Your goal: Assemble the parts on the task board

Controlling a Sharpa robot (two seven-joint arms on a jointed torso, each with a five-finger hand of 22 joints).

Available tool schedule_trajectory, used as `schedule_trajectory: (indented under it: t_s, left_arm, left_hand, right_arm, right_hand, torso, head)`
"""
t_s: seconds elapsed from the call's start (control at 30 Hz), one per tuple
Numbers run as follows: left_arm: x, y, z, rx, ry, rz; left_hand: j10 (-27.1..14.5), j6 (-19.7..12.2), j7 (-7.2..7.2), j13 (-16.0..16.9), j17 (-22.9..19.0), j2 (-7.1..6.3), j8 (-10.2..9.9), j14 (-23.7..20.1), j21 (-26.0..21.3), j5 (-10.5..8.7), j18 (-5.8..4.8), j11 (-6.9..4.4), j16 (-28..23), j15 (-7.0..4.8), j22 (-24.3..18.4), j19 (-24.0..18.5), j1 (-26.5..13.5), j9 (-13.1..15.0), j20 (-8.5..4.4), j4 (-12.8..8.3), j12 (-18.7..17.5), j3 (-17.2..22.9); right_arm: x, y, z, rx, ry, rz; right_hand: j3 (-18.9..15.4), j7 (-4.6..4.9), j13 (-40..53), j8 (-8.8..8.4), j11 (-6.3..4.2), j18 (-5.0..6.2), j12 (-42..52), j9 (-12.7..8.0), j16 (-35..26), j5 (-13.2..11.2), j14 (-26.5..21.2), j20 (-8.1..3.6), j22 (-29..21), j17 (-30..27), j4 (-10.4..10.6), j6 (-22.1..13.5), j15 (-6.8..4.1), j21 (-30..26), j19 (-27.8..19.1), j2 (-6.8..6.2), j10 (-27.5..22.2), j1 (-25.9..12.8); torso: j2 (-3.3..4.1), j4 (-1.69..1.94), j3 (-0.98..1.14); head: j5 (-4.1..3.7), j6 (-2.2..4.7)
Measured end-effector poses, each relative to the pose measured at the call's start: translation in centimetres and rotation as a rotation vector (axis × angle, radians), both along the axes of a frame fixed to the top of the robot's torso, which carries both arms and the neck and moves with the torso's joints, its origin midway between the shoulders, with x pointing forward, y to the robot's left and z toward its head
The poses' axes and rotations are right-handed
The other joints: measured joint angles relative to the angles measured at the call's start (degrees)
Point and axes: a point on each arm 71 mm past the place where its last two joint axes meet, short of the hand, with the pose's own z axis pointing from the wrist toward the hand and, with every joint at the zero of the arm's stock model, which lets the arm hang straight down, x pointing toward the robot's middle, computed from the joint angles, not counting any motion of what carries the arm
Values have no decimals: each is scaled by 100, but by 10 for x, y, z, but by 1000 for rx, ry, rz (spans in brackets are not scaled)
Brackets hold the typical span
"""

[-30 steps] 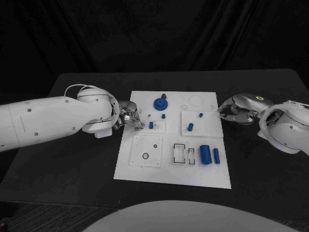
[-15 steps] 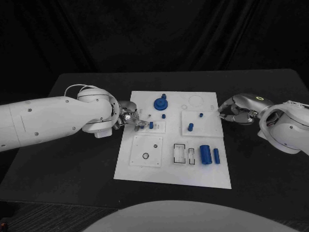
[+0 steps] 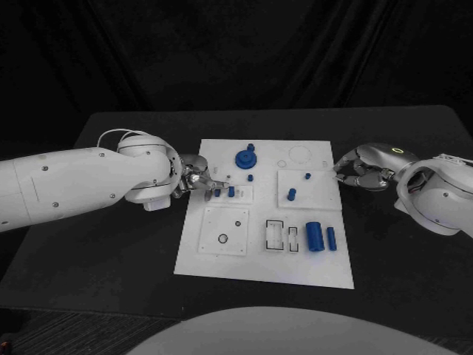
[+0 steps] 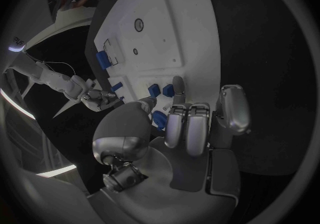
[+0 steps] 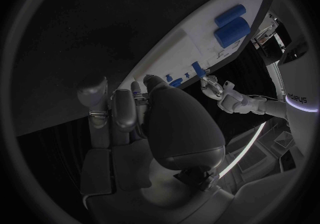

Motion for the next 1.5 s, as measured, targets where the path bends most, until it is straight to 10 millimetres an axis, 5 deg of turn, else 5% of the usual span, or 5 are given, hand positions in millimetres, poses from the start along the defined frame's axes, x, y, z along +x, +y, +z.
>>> schedule_trajectory:
  t_s: [0.47,0.63,0.97,1.2,1.5]
  left_arm:
    - [5,4,6,-81,-92,37]
    - [6,3,9,-122,-129,33]
    - [3,3,10,-139,-137,24]
    - [0,4,7,-132,-124,26]
    - [-3,5,2,-123,-108,35]
  left_hand:
    - [0,20,20,0,0,394,0,10,0,621,0,0,0,10,-1,0,-167,61,0,-5,0,-380]
    - [0,-3,-2,0,0,228,15,10,0,1281,0,0,0,10,-1,0,435,136,0,-17,-22,-387]
    - [0,-157,10,0,0,-98,-14,10,-60,1658,0,-1,0,10,-1,-62,1353,142,19,-177,-88,-240]
    - [-1,-135,-11,0,0,-235,142,10,-60,1617,0,-1,0,10,-1,-62,1560,306,19,-227,-88,-221]
    - [0,-258,-31,0,0,-265,427,10,-20,889,0,-1,0,10,-1,-48,1672,676,6,-100,-66,-352]
  right_arm:
    - [0,-1,0,0,0,-1]
    - [0,-1,0,-1,0,-2]
    - [0,-1,-1,-1,1,-2]
    - [-1,-2,-1,-1,2,-3]
    - [-1,-2,-2,-1,3,-5]
  right_hand:
    - [0,0,0,0,0,0,3,1,0,-1,0,0,-1,0,0,0,0,0,0,-1,0,-2]
    - [0,0,0,0,0,0,-18,1,0,-1,0,0,-1,0,0,0,0,0,0,-2,0,-2]
    - [16,0,0,0,0,0,-18,1,-23,22,0,0,-2,1,16,0,0,0,0,-2,0,-2]
    - [16,0,0,0,0,0,-18,1,-22,21,0,0,-2,-4,16,0,0,0,0,-2,0,-2]
    - [16,0,0,0,0,0,-5,1,-22,21,0,0,-3,-4,16,0,0,0,0,-3,0,-3]
  torso:
    - [0,-1,1]
    - [0,-1,0]
    - [-3,-1,-5]
    - [0,1,-4]
    - [2,2,-2]
  head:
    - [0,1]
    - [0,1]
    - [12,1]
    - [13,1]
    - [7,1]
